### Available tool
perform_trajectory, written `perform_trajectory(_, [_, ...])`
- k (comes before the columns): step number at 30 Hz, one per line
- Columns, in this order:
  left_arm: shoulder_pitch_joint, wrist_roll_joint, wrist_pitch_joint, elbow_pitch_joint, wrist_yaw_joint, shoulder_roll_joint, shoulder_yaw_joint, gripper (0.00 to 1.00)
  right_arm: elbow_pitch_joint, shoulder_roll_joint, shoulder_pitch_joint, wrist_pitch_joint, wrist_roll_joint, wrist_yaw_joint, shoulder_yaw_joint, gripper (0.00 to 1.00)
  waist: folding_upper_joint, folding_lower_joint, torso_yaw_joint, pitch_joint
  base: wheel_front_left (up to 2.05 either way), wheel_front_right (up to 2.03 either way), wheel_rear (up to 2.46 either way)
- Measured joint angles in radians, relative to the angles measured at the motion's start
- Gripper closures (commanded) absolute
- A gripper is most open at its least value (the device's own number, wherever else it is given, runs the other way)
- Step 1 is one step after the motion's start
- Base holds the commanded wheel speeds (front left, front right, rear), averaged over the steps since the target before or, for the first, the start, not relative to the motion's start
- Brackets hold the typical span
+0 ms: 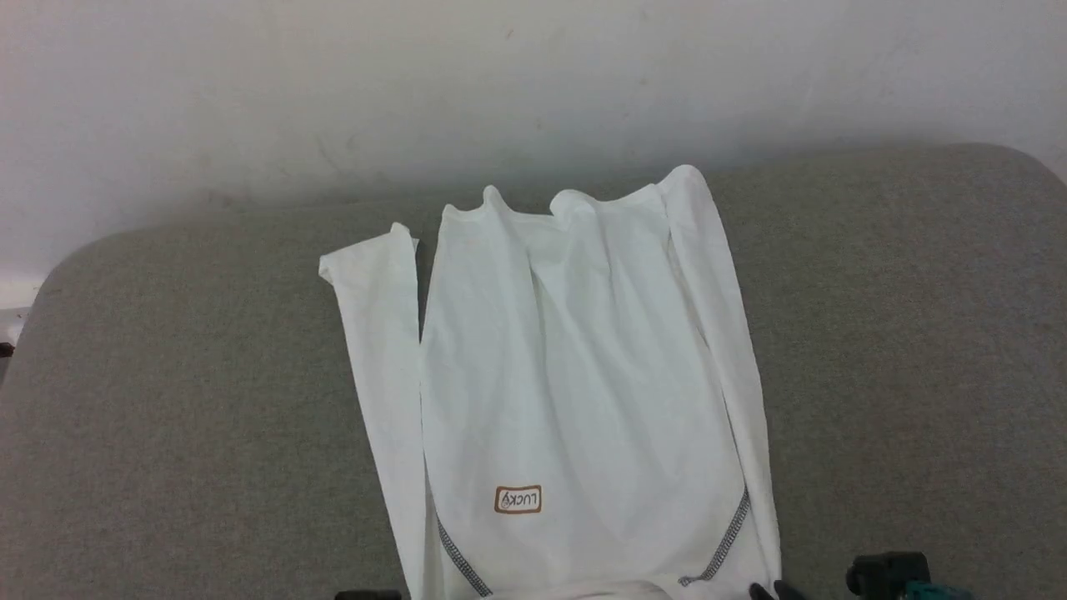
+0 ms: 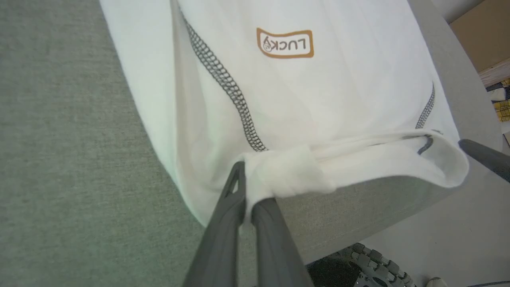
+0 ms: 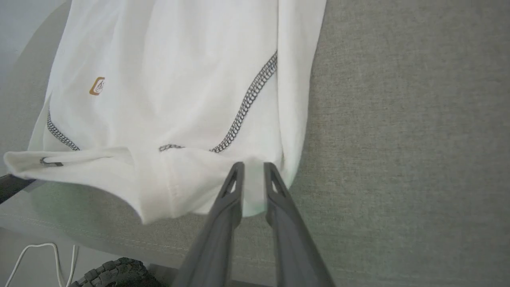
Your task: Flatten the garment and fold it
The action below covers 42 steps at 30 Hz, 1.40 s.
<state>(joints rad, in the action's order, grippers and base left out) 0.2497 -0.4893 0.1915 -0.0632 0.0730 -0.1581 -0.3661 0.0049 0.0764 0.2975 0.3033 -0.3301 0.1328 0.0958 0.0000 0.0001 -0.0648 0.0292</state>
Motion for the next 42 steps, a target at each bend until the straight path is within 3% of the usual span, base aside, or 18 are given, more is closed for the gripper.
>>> perform_trajectory(7, [-0.039, -0.03, -0.073, 0.013, -0.029, 0.011, 0.033, 0.0, -0.053, 0.019, -0.032, -0.16, -0.024, -0.001, 0.016, 0.0, 0.0, 0.0, 0.009, 0.004, 0.0, 0.0, 0.0])
perform_trajectory(14, [-0.11, -0.039, -0.12, 0.155, 0.009, -0.032, 0.146, 0.0, -0.172, -0.009, -0.076, -0.253, 0.032, -0.001, -0.04, 0.0, 0.0, -0.0001, 0.001, 0.018, 0.0, 0.0, 0.0])
perform_trajectory(20, [-0.35, 0.012, -0.157, 0.124, 0.044, -0.101, 0.244, 0.0, -0.245, -0.019, -0.151, -0.242, 0.059, -0.001, -0.065, 0.0, 0.0, 0.0, -0.004, 0.068, 0.0, 0.0, 0.0])
perform_trajectory(25, [-0.619, 0.005, -0.161, -0.025, 0.029, -0.136, 0.286, 0.0, -0.268, -0.021, -0.229, -0.237, 0.063, -0.001, -0.061, 0.0, 0.0, 0.0001, -0.016, 0.137, 0.0, 0.0, 0.0])
perform_trajectory(34, [-1.019, -0.008, 0.033, -0.374, -0.083, -0.223, 0.24, 0.0, -0.284, -0.023, -0.325, -0.254, 0.07, -0.001, -0.023, 0.0, 0.0, 0.0002, -0.052, 0.285, 0.0, 0.0, 0.0])
perform_trajectory(42, [-1.167, -0.022, 0.318, -0.615, -0.144, -0.302, 0.183, 0.0, -0.27, -0.024, -0.359, -0.272, 0.058, -0.001, 0.023, 0.0, 0.0, 0.0002, -0.108, 0.39, 0.0, 0.0, 0.0])
